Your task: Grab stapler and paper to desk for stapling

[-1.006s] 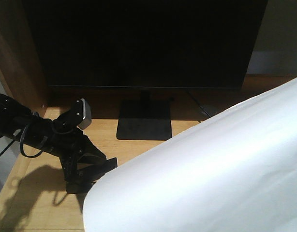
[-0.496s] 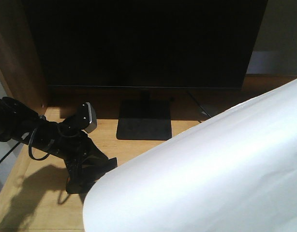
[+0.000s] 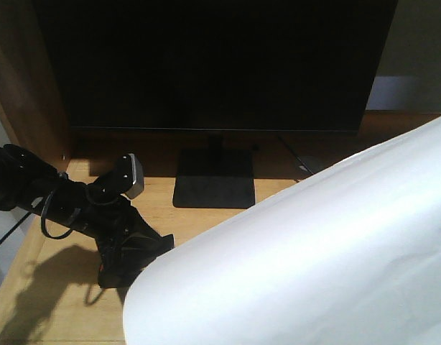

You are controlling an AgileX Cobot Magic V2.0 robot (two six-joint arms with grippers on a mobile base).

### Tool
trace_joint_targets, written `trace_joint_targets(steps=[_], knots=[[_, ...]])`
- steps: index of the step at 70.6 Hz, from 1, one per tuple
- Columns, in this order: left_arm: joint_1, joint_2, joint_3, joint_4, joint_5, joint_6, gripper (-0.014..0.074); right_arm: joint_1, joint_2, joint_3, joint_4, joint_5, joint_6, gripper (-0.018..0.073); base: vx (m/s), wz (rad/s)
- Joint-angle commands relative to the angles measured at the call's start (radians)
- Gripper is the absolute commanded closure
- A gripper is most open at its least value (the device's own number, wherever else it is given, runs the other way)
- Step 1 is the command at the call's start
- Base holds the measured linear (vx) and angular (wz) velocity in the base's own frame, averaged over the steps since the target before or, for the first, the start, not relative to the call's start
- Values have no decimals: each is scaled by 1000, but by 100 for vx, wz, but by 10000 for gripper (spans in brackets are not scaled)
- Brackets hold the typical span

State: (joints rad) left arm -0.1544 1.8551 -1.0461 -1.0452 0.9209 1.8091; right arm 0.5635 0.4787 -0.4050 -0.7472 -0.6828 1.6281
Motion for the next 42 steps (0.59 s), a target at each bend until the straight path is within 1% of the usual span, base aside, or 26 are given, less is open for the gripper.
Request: trace_joint_targets(steps=[1,42], knots=[[-3,-40,-23,-46,35,-2,603,-6,5,-28,22,-44,-7,565,0,0],[-3,-40,-23,-46,35,-2,603,-6,5,-28,22,-44,-7,565,0,0]])
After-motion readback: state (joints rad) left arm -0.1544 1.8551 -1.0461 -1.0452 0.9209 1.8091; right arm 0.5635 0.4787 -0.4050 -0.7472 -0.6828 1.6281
